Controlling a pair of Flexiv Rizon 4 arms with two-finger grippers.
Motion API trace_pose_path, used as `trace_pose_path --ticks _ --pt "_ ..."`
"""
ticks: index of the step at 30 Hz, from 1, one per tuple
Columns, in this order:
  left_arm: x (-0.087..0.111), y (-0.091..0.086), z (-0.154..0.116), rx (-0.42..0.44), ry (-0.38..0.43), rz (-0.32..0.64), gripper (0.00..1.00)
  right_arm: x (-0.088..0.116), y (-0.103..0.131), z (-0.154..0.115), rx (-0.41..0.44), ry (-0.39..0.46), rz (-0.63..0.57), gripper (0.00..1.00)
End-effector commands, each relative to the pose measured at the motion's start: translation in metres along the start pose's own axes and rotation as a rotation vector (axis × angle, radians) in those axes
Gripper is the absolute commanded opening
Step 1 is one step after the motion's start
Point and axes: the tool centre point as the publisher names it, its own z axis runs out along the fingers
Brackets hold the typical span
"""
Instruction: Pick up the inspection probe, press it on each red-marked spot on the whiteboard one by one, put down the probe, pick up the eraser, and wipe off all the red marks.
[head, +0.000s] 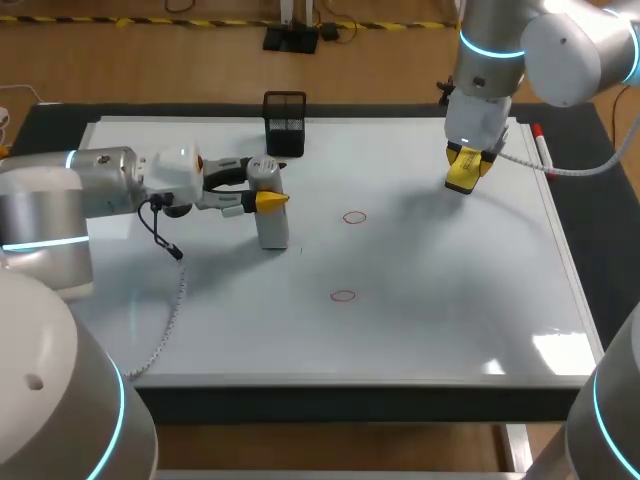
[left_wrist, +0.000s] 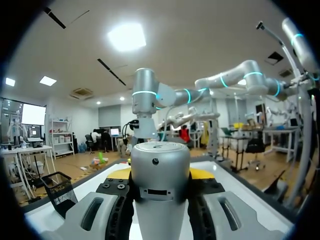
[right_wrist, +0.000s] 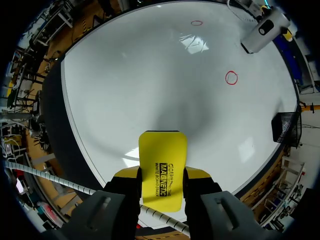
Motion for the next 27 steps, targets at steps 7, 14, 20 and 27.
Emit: trace_pose_path --ticks 7,14,20,27 --pt "-0.002 -0.002 0.000 -0.001 -0.008 0.003 0.00 0.001 0.000 -0.001 0.002 0.002 -0.002 0.00" --pt "-0.010 -0.017 -0.003 0.005 -0.021 -0.018 0.00 0.001 0.000 -0.001 0.002 0.002 -0.002 0.00" --pt "-0.022 -0.030 -0.014 0.004 -0.026 -0.027 0.00 0.001 0.000 -0.001 0.002 0.002 -0.002 0.00" --pt "-0.041 -0.044 -0.042 -0.008 -0.083 -0.025 0.00 0.001 0.000 -0.001 0.002 0.002 -0.002 0.00"
